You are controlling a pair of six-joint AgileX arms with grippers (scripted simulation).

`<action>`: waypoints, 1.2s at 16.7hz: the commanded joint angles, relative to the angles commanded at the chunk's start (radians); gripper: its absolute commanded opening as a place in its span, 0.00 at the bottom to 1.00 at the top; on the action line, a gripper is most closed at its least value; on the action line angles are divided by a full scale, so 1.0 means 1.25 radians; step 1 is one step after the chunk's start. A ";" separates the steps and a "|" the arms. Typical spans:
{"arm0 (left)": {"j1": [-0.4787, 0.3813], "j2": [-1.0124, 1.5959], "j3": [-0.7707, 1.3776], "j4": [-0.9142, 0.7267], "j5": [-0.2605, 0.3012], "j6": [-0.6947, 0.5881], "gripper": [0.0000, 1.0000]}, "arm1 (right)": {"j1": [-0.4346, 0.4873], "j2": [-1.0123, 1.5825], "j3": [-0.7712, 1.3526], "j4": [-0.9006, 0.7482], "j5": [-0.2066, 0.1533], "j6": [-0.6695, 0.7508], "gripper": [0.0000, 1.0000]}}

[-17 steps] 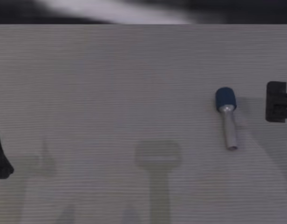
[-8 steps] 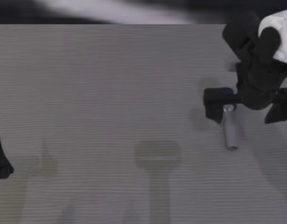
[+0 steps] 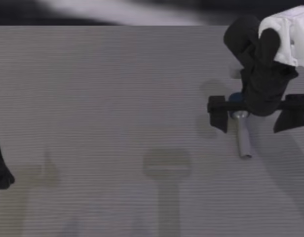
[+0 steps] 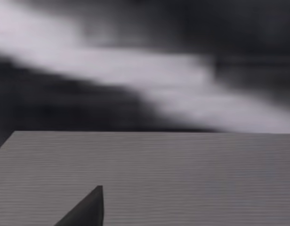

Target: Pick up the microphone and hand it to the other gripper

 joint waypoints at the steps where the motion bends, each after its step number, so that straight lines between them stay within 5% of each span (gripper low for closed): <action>1: 0.000 0.000 0.000 0.000 0.000 0.000 1.00 | 0.000 0.002 -0.001 0.002 0.000 -0.001 1.00; 9: 0.000 0.000 0.000 0.000 0.000 0.000 1.00 | -0.012 0.133 -0.099 0.239 0.001 -0.014 1.00; 15: 0.000 0.000 0.000 0.000 0.000 0.000 1.00 | -0.014 0.155 -0.114 0.269 0.001 -0.016 1.00; 20: 0.000 0.000 0.000 0.000 0.000 0.000 1.00 | -0.014 0.155 -0.114 0.269 0.001 -0.016 0.62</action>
